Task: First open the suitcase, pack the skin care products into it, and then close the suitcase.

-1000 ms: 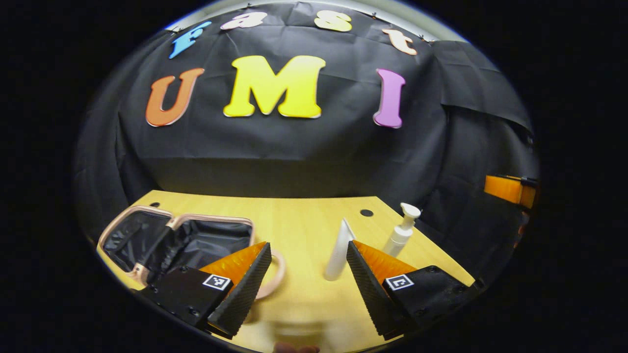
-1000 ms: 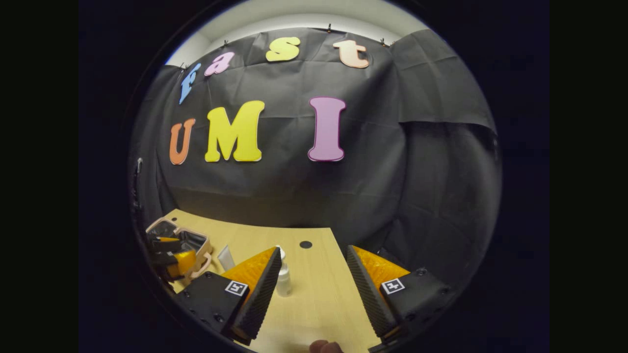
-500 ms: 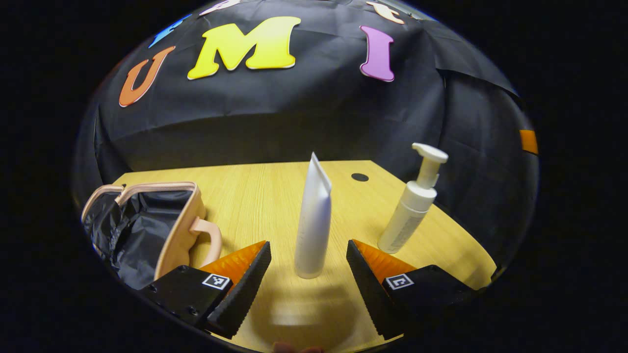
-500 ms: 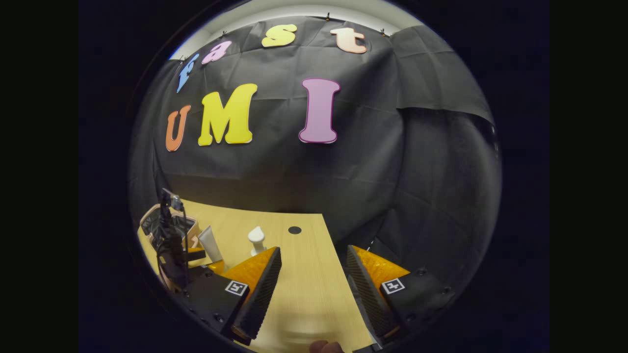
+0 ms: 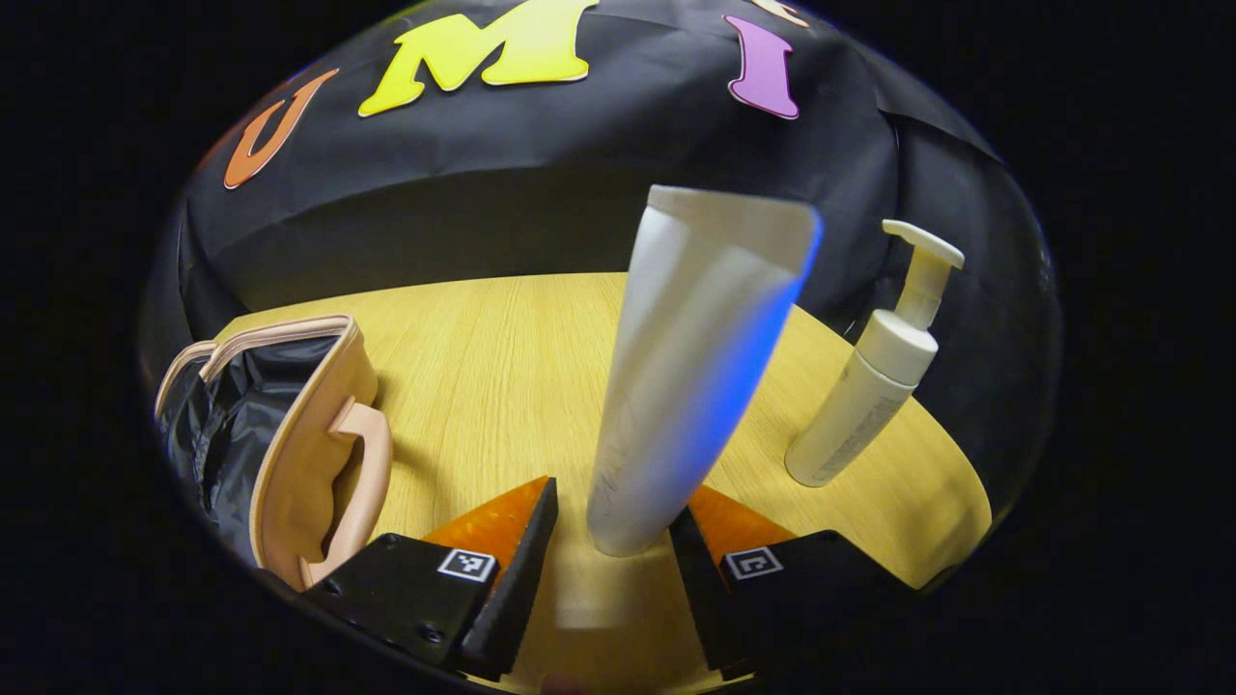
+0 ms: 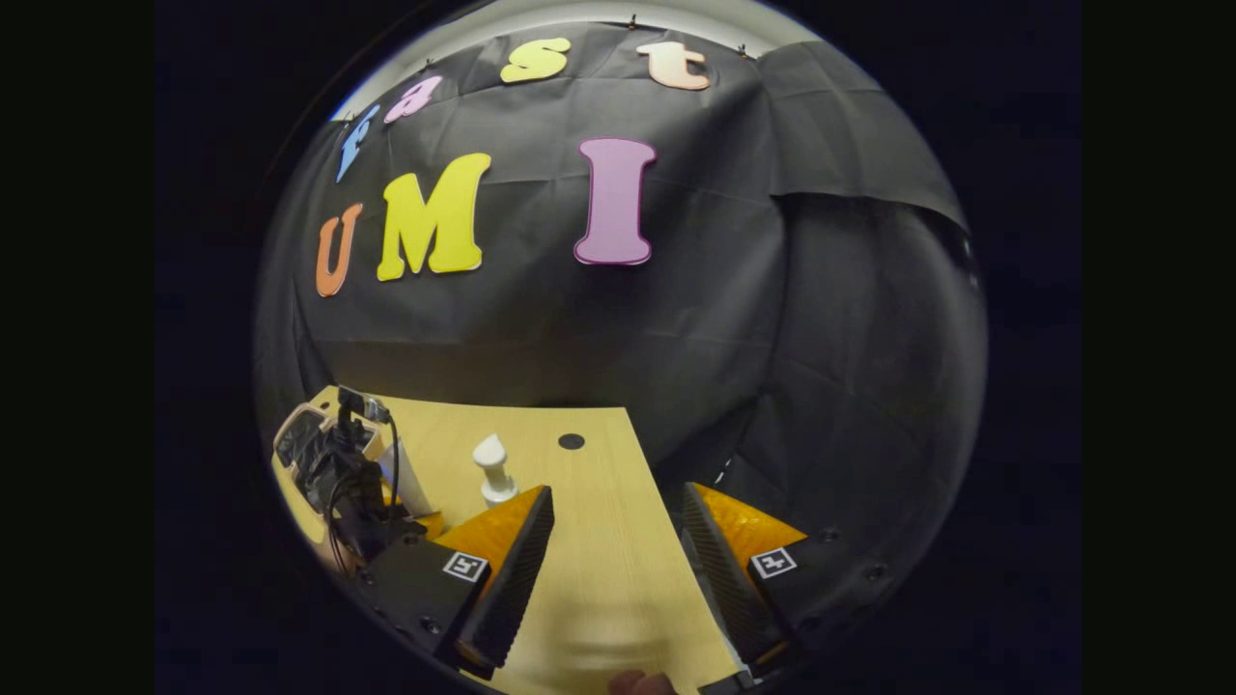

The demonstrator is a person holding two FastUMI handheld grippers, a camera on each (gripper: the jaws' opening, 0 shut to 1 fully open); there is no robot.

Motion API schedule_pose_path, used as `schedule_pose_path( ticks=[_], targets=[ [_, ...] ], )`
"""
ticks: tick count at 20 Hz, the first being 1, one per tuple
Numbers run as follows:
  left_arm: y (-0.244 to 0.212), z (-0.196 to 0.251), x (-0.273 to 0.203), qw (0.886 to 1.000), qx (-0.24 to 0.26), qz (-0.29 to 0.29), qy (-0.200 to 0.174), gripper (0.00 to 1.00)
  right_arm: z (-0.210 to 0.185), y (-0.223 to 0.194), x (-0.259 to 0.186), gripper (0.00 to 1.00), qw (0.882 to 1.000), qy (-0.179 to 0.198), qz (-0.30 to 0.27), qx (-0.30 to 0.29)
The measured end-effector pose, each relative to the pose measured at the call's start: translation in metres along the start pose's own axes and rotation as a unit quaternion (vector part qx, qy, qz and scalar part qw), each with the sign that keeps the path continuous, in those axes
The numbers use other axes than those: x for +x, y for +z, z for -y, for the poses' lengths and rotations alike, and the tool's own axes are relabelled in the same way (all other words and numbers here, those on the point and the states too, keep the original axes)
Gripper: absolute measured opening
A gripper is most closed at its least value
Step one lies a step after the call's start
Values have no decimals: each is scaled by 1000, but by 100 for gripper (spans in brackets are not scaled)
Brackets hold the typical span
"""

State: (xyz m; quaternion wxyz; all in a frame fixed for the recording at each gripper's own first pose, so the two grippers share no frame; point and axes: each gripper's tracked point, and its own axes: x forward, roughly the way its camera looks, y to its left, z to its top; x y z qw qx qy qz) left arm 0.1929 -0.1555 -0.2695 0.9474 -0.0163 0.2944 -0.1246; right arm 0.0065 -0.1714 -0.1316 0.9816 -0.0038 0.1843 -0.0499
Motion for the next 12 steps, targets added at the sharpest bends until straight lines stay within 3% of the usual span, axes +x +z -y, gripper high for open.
schedule_pose_path(
  ticks=[3, 6, 7, 8, 9, 10, 12],
  targets=[
    [-1, 1, 1, 1000, 0, -8, -6, 50, -7, -6, 0, 80, 1000, 2, -5, -6],
    [1, -2, -7, 1000, -10, -10, -16, 47, -14, -14, 0, 80, 1000, 7, -11, -5],
    [3, -3, -12, 1000, -10, -9, -20, 53, -17, -17, 2, 80, 1000, 11, -13, -3],
    [7, -5, -18, 1000, -9, -6, -22, 46, -22, -22, 3, 80, 1000, 20, -17, 0],
    [11, -6, -26, 1000, -8, -5, -23, 52, -32, -29, 7, 80, 999, 34, -24, 1],
    [17, -6, -37, 1000, -8, -1, -27, 46, -39, -35, 12, 80, 999, 43, -29, -2],
    [35, -7, -67, 999, -11, 13, -30, 46, -57, -49, 27, 80, 997, 69, -38, -5]
  ],
)
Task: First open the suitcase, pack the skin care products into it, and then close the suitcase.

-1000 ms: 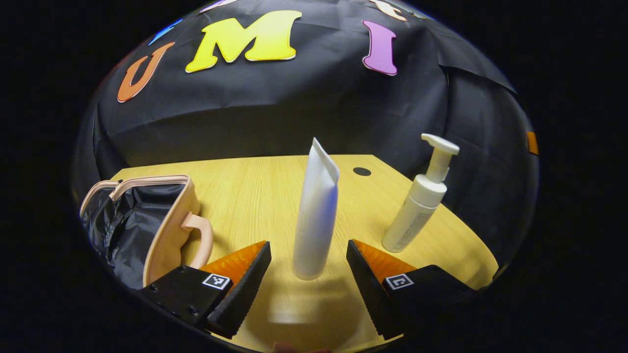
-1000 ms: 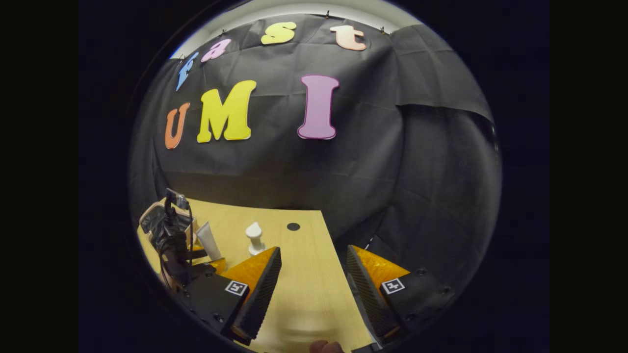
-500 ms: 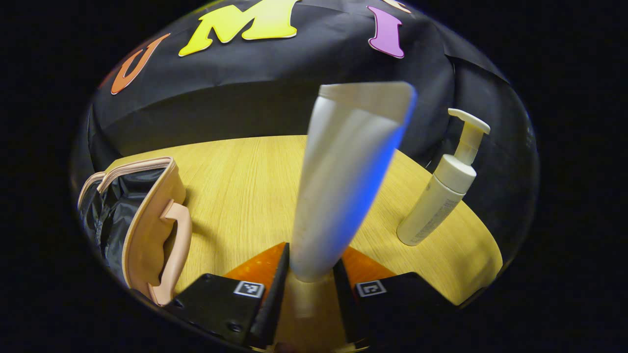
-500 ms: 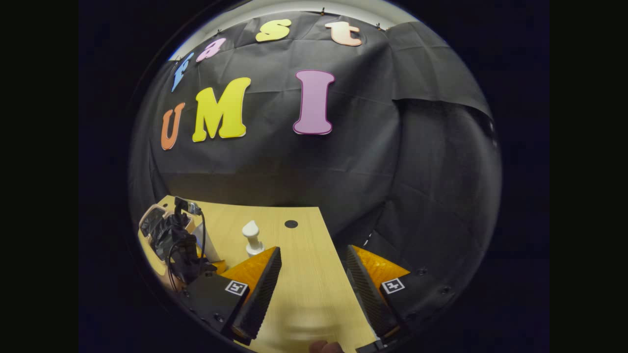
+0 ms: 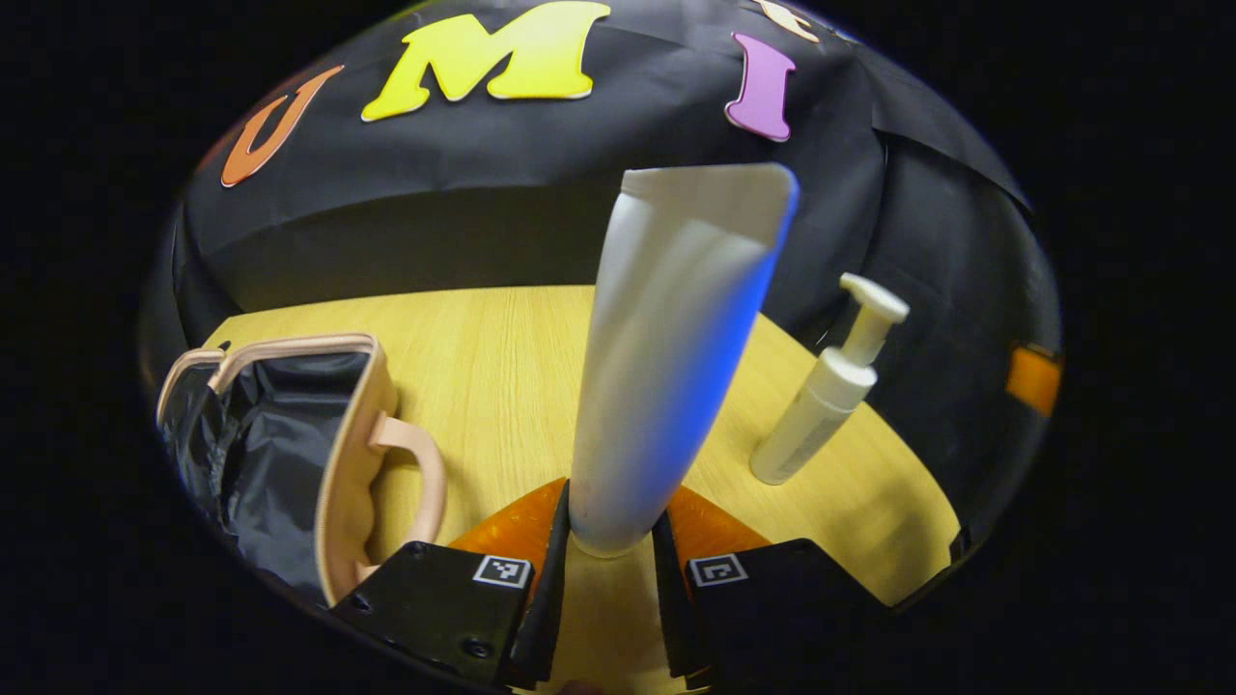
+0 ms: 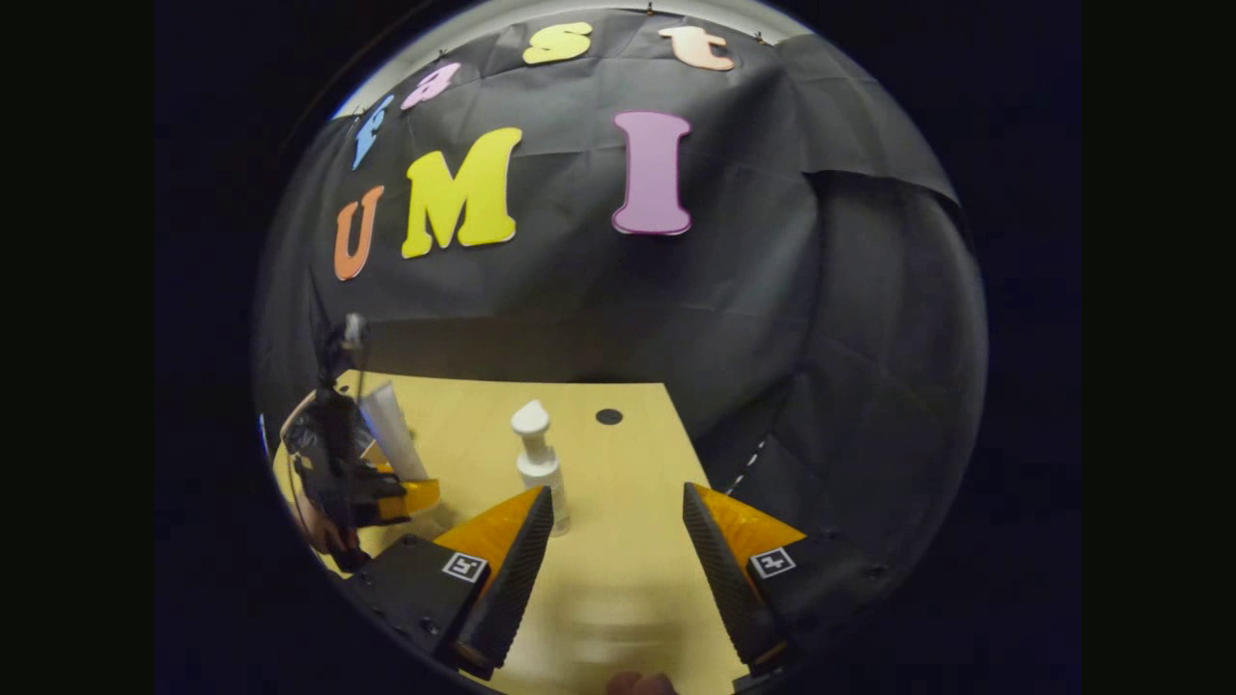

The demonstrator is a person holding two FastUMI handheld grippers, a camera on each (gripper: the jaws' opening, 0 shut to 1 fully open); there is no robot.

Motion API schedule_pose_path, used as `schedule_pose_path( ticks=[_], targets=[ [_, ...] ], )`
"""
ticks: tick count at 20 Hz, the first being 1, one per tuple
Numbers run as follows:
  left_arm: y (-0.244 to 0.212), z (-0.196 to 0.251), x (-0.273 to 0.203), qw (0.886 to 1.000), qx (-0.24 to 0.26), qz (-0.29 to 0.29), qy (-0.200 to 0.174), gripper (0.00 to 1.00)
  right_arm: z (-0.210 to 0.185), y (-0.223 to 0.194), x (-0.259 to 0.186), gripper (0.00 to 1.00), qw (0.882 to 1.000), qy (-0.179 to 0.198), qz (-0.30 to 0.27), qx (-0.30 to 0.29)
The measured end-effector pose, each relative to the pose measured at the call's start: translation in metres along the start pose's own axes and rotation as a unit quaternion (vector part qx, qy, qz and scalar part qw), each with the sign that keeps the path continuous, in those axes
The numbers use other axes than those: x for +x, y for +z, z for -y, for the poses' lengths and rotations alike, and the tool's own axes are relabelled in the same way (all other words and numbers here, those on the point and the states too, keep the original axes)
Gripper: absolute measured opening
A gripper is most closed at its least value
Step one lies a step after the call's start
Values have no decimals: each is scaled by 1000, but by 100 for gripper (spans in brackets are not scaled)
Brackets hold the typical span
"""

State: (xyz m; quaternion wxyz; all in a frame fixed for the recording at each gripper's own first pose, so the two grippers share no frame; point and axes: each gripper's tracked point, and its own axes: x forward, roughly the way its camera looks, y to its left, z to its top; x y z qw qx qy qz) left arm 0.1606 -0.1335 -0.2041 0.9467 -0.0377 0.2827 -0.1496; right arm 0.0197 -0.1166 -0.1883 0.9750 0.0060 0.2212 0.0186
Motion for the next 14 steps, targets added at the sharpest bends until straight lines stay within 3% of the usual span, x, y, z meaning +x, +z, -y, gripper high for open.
schedule_pose_path(
  ticks=[3, 5, 11, 14],
  targets=[
    [26, -4, -50, 1000, -11, 21, 5, 45, -37, -26, 41, 80, 998, 55, -27, -7],
    [36, -11, -80, 999, -19, 30, 16, 45, -50, -42, 70, 80, 996, 71, -40, -20],
    [42, -54, -143, 996, -41, 28, 71, 45, -60, -61, 129, 80, 995, 72, -65, -3],
    [41, -88, -167, 992, -58, 28, 109, 45, -62, -74, 147, 75, 994, 69, -87, 14]
  ],
)
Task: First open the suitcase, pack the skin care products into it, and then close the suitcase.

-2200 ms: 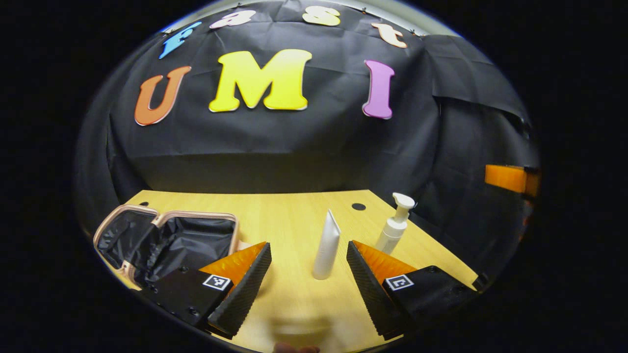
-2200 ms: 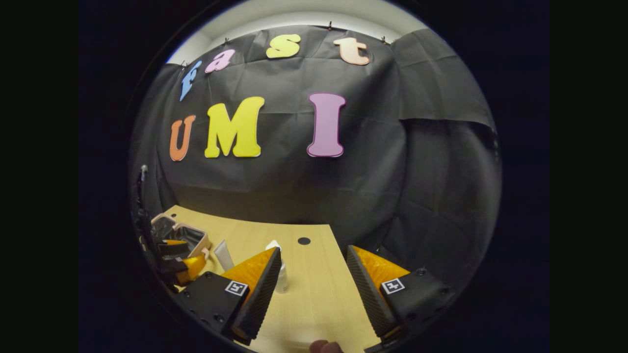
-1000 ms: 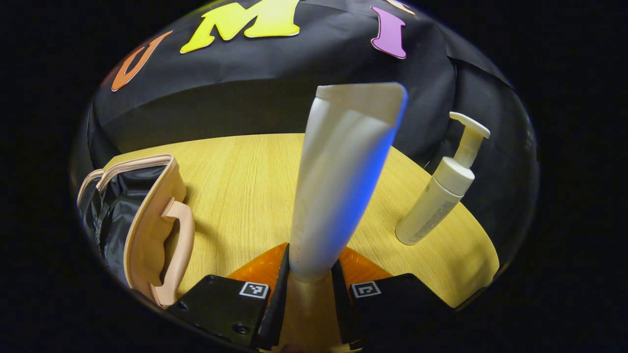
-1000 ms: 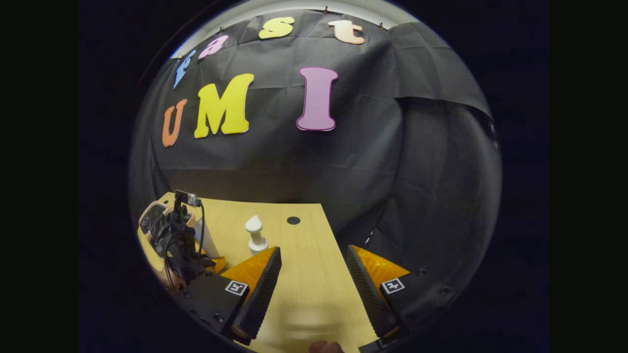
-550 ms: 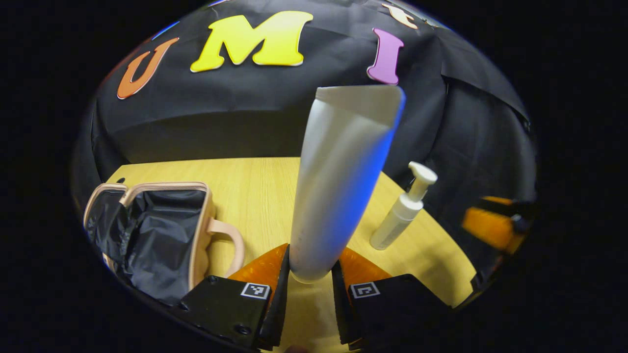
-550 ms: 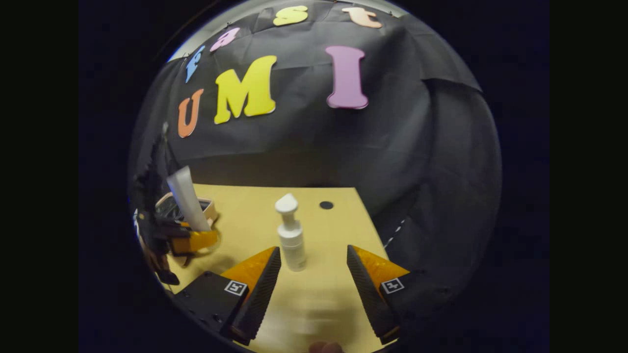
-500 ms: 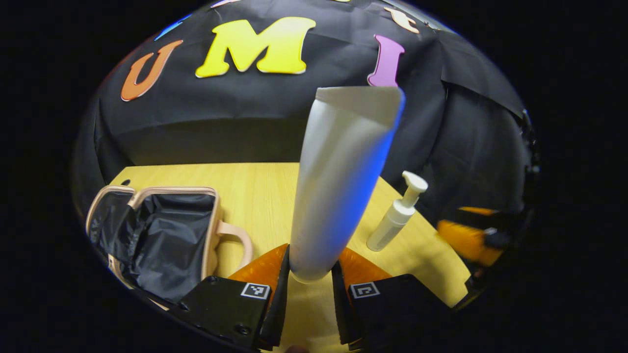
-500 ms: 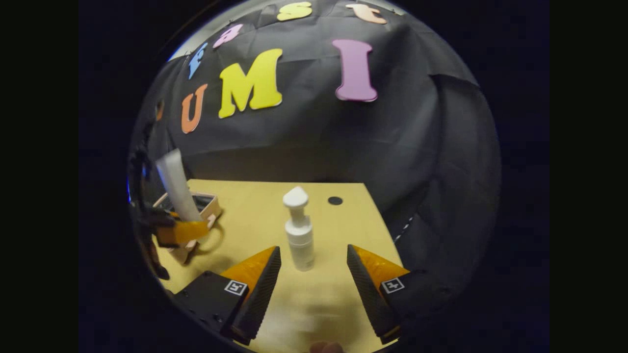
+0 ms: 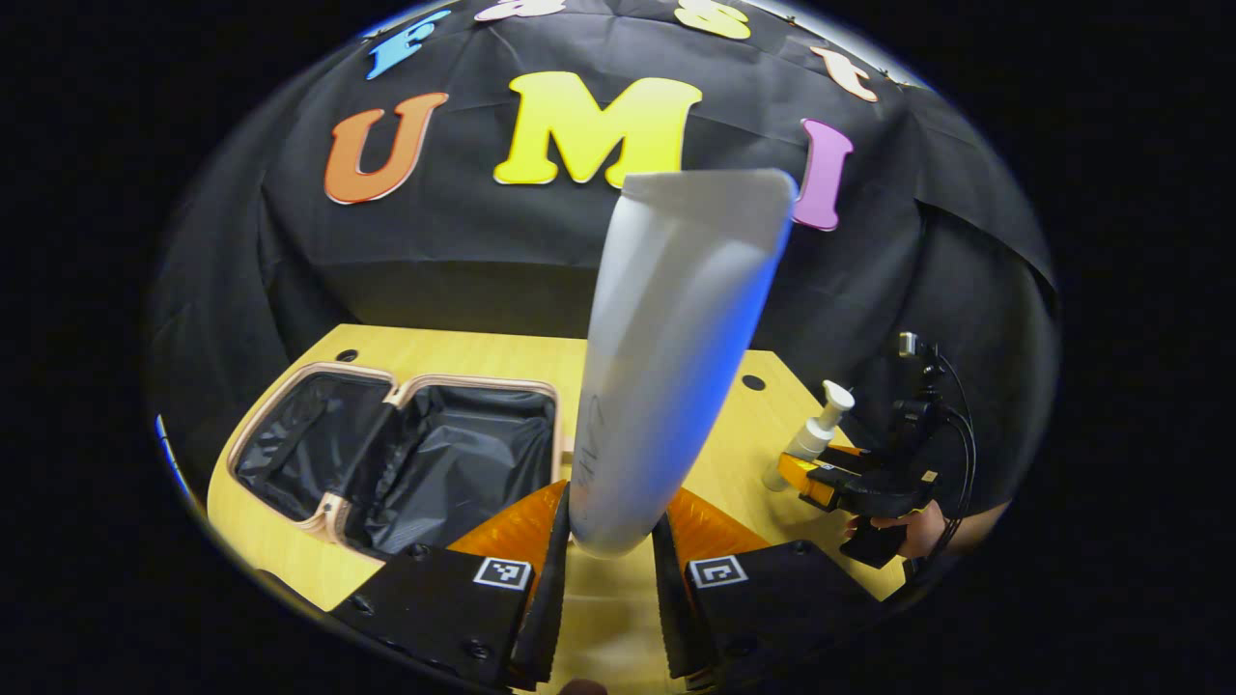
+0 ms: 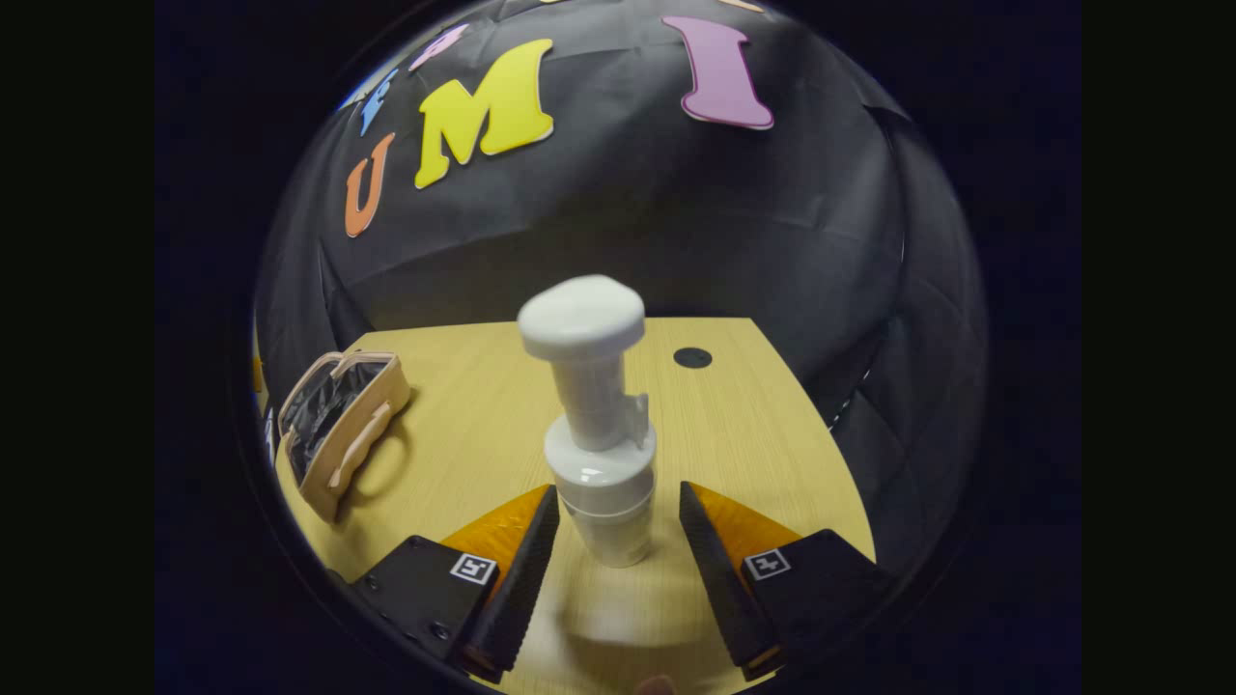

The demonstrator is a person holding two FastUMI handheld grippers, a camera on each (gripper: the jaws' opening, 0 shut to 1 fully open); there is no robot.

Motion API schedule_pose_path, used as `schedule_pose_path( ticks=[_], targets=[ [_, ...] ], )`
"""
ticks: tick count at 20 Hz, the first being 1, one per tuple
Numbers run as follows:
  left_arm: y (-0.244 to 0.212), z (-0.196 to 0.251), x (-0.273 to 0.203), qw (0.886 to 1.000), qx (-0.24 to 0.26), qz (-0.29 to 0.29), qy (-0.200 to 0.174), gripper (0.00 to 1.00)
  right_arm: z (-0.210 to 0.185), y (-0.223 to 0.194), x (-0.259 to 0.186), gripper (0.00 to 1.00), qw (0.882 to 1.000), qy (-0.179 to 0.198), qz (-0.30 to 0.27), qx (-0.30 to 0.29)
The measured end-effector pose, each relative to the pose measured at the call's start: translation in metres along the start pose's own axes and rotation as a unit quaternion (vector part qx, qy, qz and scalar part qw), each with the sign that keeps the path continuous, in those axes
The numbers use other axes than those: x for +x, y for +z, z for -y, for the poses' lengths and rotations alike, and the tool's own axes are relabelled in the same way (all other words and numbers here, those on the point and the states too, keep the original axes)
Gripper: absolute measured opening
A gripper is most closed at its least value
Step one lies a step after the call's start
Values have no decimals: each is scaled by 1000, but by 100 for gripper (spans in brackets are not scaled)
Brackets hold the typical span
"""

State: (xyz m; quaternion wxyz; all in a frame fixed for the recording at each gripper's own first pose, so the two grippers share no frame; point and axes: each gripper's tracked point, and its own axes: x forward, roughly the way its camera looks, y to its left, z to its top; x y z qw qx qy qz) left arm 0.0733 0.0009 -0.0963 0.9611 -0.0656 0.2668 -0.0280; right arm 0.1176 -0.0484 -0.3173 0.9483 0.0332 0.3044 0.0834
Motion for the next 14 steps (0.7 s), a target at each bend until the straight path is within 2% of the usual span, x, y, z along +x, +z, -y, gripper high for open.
schedule_pose_path(
  ticks=[3, 5, 6, 9, 11, 12, 13, 14],
  targets=[
    [2, -28, -13, 1000, -11, -2, 24, 45, -2, 0, 6, 60, 1000, 0, -2, -7],
    [0, -46, -17, 999, -22, -7, 35, 45, -4, 0, 9, 53, 1000, -5, 0, -20],
    [-1, -54, -19, 999, -28, -10, 33, 45, -3, 0, 7, 53, 1000, -8, 1, -28],
    [-8, -80, -16, 998, -56, -33, 10, 45, -8, 4, 2, 46, 999, -6, -2, -40],
    [-18, -96, -5, 993, -90, -66, -23, 45, -22, 15, -14, 48, 999, 12, 4, -31],
    [-24, -105, 1, 990, -104, -86, -36, 40, -29, 21, -26, 48, 999, 21, 6, -25],
    [-30, -115, 10, 987, -111, -105, -48, 45, -35, 28, -39, 48, 999, 30, 8, -19],
    [-36, -126, 19, 985, -108, -123, -54, 45, -44, 34, -53, 48, 999, 42, 9, -9]
  ],
)
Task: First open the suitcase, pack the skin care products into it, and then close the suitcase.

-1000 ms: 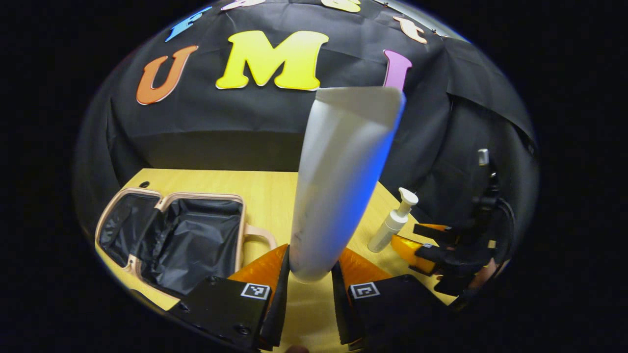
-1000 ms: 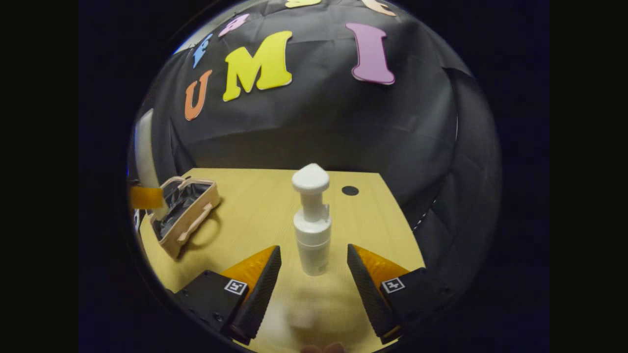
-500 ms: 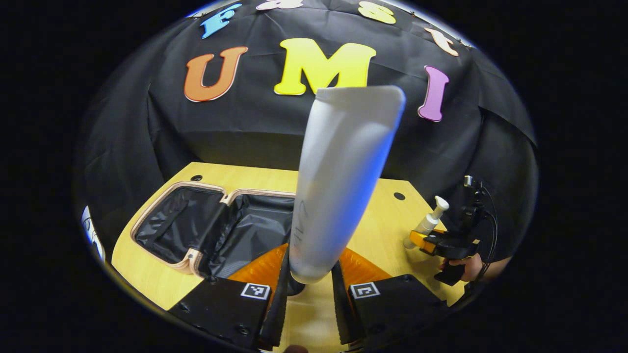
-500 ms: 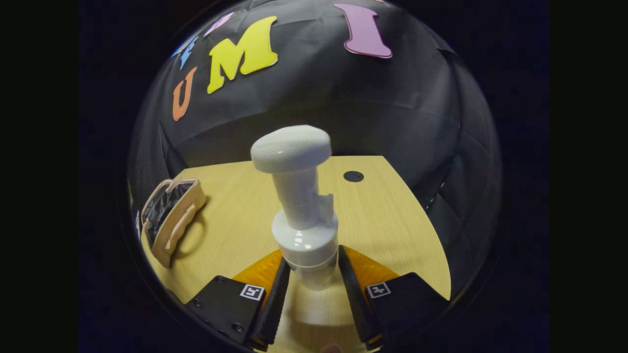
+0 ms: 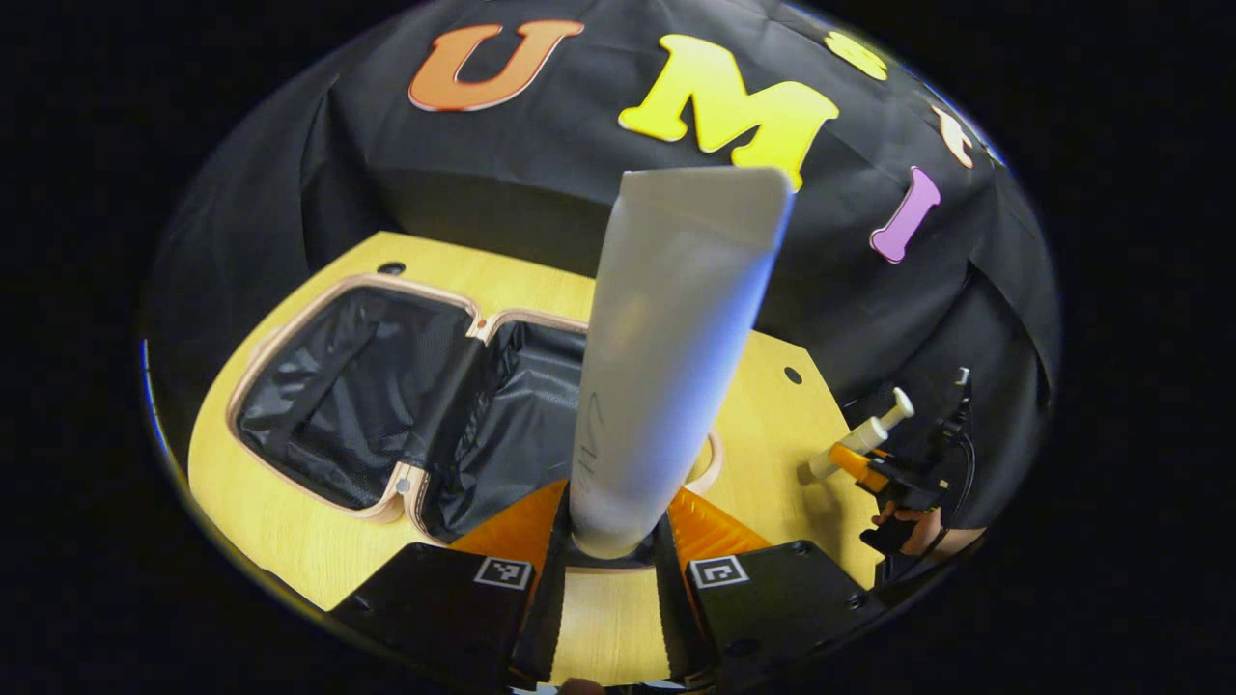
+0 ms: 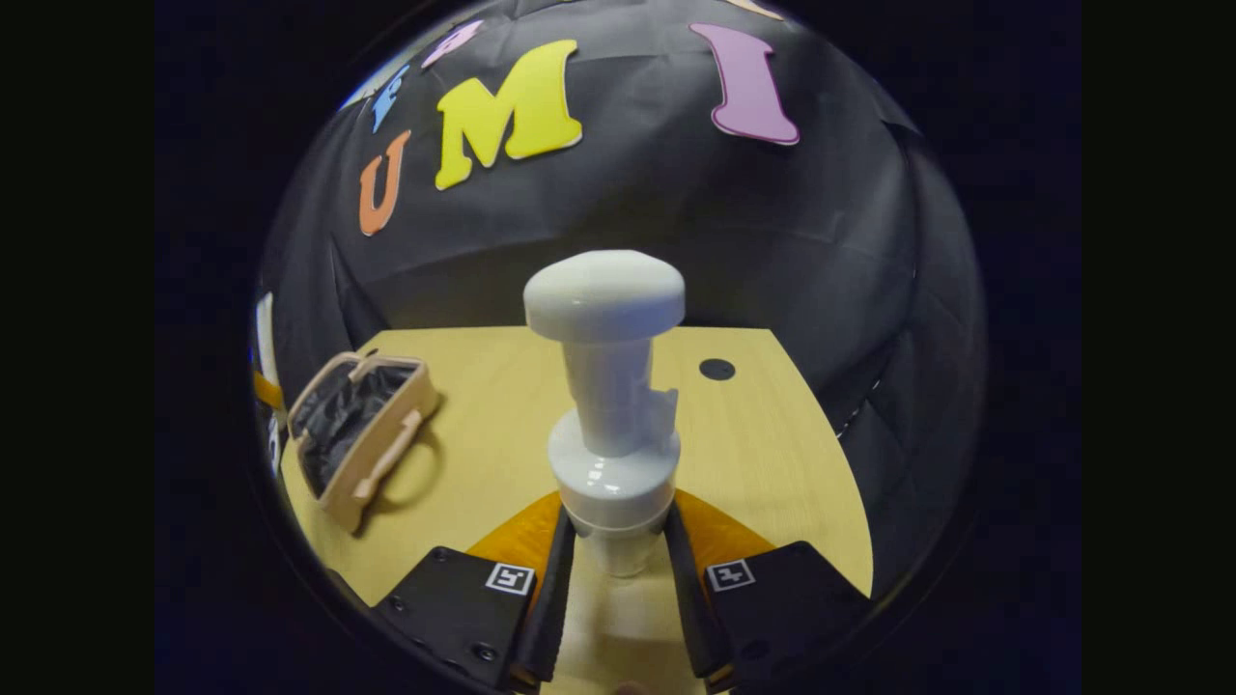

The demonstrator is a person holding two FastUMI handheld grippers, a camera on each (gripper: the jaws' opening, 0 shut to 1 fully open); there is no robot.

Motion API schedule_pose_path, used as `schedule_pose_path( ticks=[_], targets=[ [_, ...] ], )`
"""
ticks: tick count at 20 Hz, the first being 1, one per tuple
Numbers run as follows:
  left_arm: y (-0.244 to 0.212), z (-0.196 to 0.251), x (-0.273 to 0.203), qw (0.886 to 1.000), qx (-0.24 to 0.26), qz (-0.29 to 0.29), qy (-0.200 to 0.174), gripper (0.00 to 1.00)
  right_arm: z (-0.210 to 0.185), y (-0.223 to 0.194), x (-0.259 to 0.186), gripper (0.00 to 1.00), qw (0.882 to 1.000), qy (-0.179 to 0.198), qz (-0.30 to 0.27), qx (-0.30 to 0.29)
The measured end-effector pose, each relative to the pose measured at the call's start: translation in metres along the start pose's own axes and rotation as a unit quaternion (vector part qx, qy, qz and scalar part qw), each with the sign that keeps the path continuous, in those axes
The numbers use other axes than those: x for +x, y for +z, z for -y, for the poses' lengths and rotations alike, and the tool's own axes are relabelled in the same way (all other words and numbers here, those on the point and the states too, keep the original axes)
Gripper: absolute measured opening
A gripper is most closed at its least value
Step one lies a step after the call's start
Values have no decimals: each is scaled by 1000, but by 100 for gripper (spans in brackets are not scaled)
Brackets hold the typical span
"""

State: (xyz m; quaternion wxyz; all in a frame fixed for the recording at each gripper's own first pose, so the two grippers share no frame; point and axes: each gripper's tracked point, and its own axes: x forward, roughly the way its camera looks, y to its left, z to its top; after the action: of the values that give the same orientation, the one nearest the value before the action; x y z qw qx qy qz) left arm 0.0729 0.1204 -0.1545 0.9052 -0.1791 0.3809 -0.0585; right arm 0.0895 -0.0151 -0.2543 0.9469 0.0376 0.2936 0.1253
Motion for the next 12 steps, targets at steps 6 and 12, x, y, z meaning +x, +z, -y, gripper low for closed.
schedule_pose_path(
  ticks=[6, 12],
  targets=[
    [-17, -36, 60, 988, -38, -129, -77, 44, -61, 28, -87, 47, 996, 80, -1, 32],
    [-43, -76, 89, 965, -5, -263, -14, 44, -99, 44, -145, 47, 993, 103, 2, 65]
  ],
)
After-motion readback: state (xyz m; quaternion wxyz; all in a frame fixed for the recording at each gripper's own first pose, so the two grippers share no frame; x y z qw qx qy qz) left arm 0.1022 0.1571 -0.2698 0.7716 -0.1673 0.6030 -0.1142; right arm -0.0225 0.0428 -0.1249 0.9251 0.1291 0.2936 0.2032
